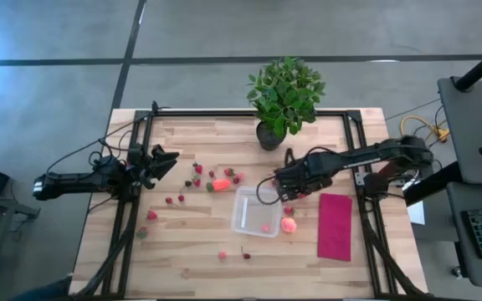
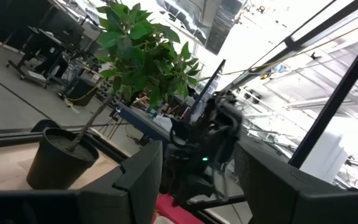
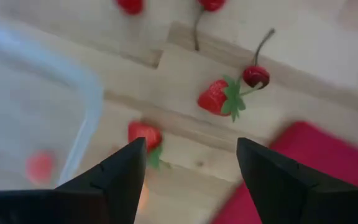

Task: Pick and placing Produce into tupperware
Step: Put the red cherry into the transparent bin

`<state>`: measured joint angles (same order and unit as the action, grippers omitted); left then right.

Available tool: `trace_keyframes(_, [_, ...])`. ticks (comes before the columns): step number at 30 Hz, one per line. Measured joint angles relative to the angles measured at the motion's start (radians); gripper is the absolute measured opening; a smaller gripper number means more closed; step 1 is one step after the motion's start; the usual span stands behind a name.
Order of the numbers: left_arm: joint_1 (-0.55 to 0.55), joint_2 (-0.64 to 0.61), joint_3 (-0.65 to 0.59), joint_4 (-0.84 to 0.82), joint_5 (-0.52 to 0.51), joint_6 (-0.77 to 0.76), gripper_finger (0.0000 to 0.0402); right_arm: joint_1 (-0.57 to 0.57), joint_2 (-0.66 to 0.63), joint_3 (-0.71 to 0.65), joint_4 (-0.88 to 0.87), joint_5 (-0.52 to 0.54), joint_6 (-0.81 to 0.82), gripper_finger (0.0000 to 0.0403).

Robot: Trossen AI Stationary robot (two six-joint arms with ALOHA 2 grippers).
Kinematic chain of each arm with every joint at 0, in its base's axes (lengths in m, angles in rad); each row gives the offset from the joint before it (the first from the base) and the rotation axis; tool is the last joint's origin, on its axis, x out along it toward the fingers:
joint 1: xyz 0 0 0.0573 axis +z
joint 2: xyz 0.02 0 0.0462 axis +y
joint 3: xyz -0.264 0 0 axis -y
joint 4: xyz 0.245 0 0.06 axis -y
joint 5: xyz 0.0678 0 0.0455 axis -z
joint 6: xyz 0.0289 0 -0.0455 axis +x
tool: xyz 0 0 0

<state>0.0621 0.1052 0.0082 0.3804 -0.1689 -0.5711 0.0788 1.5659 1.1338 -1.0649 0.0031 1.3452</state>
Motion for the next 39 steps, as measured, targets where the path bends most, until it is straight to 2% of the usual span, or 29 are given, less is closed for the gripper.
trace_keyframes(3, [0.000, 0.002, 0.000, -0.002, 0.004, 0.000, 0.0187, -0.001, -0.040, -0.096, 0.075, 0.033, 0.119, 0.0238])
trace_keyframes(7, [0.000, 0.004, 0.000, -0.001, 0.004, 0.000, 0.0187, -0.005, -0.073, -0.182, 0.075, 0.105, 0.197, 0.0240])
trace_keyframes(11, [0.000, 0.003, 0.000, 0.003, 0.005, 0.000, 0.0187, -0.019, -0.082, -0.252, 0.095, 0.130, 0.229, 0.0242])
trace_keyframes(16, [0.000, 0.004, 0.000, 0.003, 0.004, 0.001, 0.0187, -0.059, -0.073, -0.310, 0.228, 0.134, 0.221, 0.0238])
trace_keyframes(24, [0.000, 0.006, 0.000, 0.002, 0.004, 0.009, 0.0187, -0.127, -0.071, -0.360, 0.257, 0.127, 0.175, 0.0235])
trace_keyframes(30, [0.000, 0.023, 0.000, -0.002, 0.004, 0.011, 0.0187, -0.137, -0.071, -0.360, 0.270, 0.092, 0.149, 0.0232])
trace_keyframes(39, [0.000, 0.052, 0.000, -0.001, 0.004, 0.011, 0.0187, -0.145, -0.070, -0.383, 0.303, 0.094, 0.175, 0.0194])
